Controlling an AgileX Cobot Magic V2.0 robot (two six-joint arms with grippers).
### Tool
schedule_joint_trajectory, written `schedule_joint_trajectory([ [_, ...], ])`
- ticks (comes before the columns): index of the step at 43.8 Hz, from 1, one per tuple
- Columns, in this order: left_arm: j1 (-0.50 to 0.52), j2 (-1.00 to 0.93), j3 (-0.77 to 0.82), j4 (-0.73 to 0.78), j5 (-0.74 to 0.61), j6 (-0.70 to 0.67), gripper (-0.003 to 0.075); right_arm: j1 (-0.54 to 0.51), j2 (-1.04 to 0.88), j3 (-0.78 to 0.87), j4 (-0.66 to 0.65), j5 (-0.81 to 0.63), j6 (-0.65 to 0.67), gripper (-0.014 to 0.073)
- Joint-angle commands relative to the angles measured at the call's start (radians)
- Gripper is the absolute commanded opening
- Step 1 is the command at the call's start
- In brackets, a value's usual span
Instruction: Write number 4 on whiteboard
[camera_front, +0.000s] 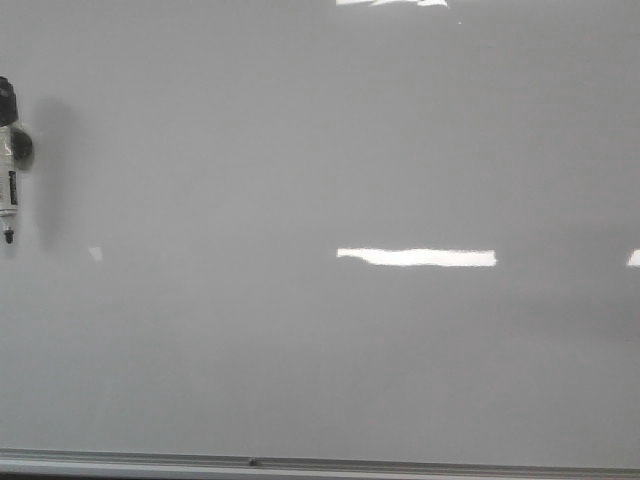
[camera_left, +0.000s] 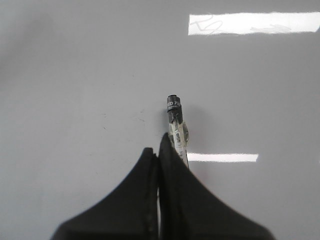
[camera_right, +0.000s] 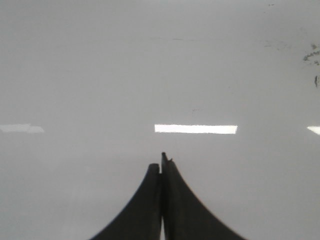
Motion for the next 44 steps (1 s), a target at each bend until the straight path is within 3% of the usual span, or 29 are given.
schedule_joint_trajectory([
  [1,-0.008,-0.014,0.005,-0.009,-0.078,0.003,-0.0020,-0.002,-0.019,-0.014,-0.013,-0.079,-0.003,-0.0069],
  [44,-0.008,-0.014,0.005,-0.009,-0.080,0.003,-0.0020,-0.002,-0.019,-0.014,-0.013,-0.110,-0.003,-0.0069],
])
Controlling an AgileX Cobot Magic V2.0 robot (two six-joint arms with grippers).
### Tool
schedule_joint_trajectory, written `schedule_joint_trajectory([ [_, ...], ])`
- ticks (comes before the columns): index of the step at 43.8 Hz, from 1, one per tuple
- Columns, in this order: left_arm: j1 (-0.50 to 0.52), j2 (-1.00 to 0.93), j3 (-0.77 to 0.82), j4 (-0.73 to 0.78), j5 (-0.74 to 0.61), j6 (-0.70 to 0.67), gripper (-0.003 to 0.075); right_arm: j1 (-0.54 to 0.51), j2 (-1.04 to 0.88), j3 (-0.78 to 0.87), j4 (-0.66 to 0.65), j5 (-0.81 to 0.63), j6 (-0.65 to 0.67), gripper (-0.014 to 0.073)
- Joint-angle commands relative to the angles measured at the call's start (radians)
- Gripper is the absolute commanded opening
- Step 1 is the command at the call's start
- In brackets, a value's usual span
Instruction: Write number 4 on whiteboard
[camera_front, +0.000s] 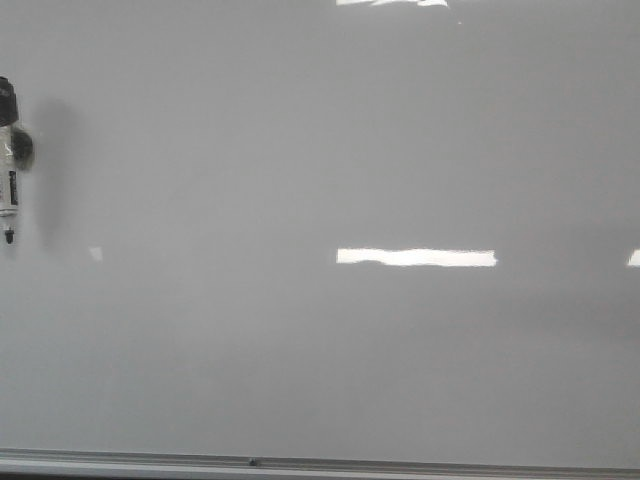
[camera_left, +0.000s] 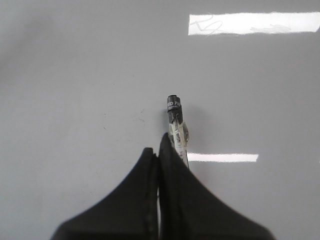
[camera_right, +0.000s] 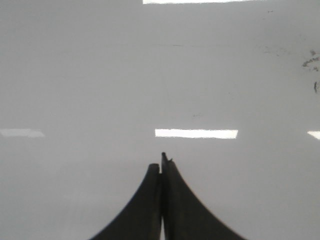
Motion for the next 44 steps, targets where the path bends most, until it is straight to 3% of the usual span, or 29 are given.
schedule_joint_trajectory([
  [1,-0.008,-0.014,0.005,-0.009,-0.080,0.003,-0.0020,-0.002,-0.019,-0.014,-0.013,-0.091,-0.003,-0.0069],
  [23,-0.008,-0.014,0.005,-0.009,-0.082,0.003,-0.0020,-0.001,-0.019,-0.014,-0.013,-0.091,-0.003,-0.0069],
  [32,-0.008,-0.014,-0.019,-0.009,-0.102,0.003,-0.0020,-0.001,-0.019,-0.027,-0.013,-0.174,-0.003,-0.0069],
  [44,-0.008,0.003,-0.224,0.001,-0.009,0.003,-0.0020,0.000,-0.008,-0.255,-0.013,0.018,-0.003,-0.0069],
])
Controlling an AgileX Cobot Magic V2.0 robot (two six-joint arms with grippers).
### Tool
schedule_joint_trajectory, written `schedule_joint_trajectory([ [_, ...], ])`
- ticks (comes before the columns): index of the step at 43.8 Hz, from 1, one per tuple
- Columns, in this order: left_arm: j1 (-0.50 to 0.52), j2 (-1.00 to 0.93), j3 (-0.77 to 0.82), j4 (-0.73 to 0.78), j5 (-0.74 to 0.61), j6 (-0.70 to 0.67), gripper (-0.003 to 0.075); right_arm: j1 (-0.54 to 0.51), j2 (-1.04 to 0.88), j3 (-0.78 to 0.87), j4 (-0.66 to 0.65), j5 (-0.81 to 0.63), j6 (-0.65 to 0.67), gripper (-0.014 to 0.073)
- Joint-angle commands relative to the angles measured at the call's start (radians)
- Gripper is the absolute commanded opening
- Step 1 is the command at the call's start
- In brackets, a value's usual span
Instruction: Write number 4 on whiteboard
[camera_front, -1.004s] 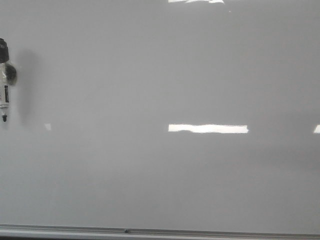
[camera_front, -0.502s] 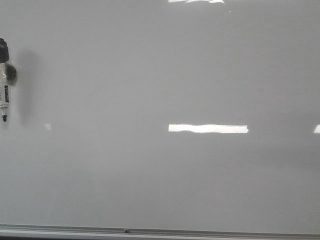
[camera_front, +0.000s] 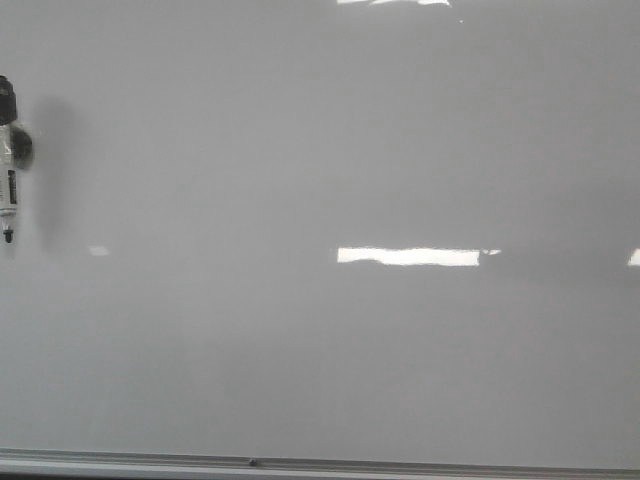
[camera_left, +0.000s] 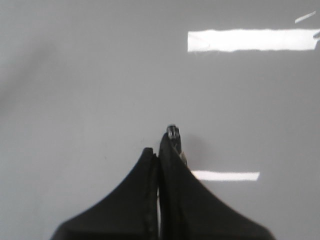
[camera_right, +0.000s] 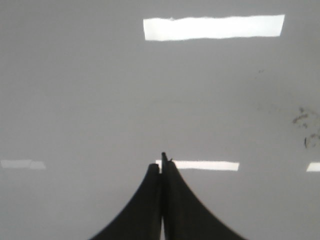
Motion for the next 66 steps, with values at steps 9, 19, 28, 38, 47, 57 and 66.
schedule_joint_trajectory([
  [9,-0.008,0.114,-0.350,0.001,0.145,0.003,-0.0020,0.000,0.090,-0.349,-0.012,0.196,-0.003,-0.0069],
  [19,-0.008,0.311,-0.587,0.001,0.385,0.003,-0.0020,0.000,0.288,-0.566,-0.012,0.396,-0.003,-0.0069],
  [28,-0.008,0.453,-0.640,0.001,0.446,0.030,-0.0020,0.029,0.463,-0.642,-0.002,0.503,-0.003,-0.0069],
  [38,-0.008,0.551,-0.634,0.001,0.469,0.030,-0.0020,0.067,0.595,-0.641,-0.002,0.519,-0.003,-0.0069],
  [47,-0.008,0.605,-0.614,-0.011,0.466,0.030,-0.0020,0.067,0.696,-0.615,-0.002,0.521,-0.003,-0.0069],
  [57,-0.008,0.662,-0.595,-0.014,0.468,0.030,-0.0018,0.067,0.793,-0.599,-0.013,0.539,-0.010,-0.0036],
  [66,-0.008,0.709,-0.593,-0.018,0.470,0.030,0.0224,0.067,0.852,-0.599,-0.013,0.540,-0.012,0.0391],
])
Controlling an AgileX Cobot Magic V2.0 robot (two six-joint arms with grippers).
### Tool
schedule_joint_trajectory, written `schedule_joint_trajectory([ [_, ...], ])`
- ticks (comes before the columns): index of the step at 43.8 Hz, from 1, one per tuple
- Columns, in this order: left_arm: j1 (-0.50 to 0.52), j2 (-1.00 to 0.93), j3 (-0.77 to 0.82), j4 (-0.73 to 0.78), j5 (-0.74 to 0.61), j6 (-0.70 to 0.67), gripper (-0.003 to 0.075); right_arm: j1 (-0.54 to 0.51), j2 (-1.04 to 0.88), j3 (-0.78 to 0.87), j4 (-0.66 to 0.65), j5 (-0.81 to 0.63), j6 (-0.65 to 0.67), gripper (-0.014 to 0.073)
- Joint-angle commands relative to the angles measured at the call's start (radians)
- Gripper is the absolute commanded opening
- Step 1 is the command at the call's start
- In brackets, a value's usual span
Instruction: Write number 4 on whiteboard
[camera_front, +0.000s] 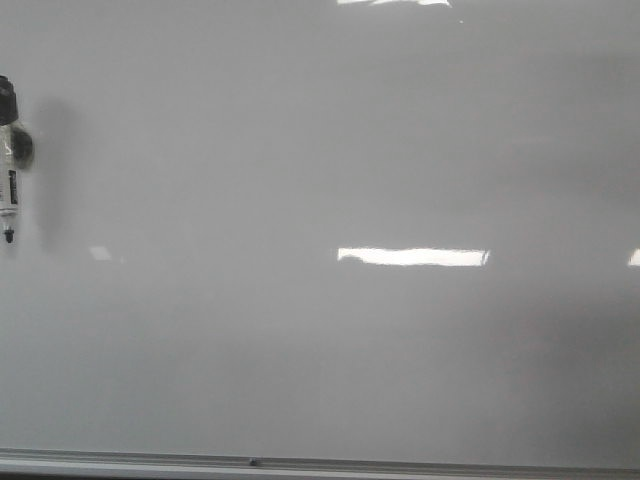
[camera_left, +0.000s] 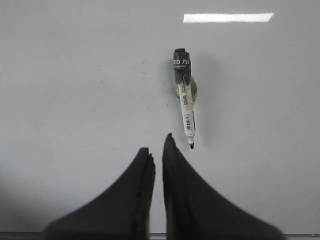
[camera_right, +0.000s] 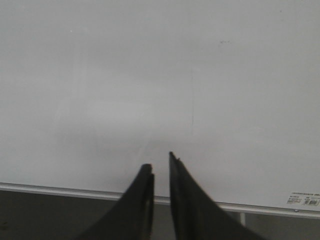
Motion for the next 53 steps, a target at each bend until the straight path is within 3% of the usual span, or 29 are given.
schedule_joint_trajectory([
  [1,-0.008,0.020,-0.027,-0.016,-0.071,-0.001,0.0288,0.003,0.017,-0.026,-0.013,-0.057,-0.012,0.0444],
  [6,-0.008,0.042,-0.027,-0.016,-0.075,-0.001,0.0508,0.003,0.025,-0.026,-0.013,-0.055,-0.012,0.0634],
  [10,-0.008,0.080,-0.027,-0.032,-0.084,-0.001,0.0582,0.003,0.025,-0.026,-0.013,-0.055,-0.012,0.0652],
  [36,-0.041,0.543,-0.143,-0.127,-0.210,0.004,0.0493,0.003,0.025,-0.026,-0.013,-0.058,-0.012,0.0652],
  [53,-0.066,0.753,-0.191,-0.129,-0.358,0.004,0.0493,0.003,0.025,-0.026,-0.013,-0.058,-0.012,0.0652],
])
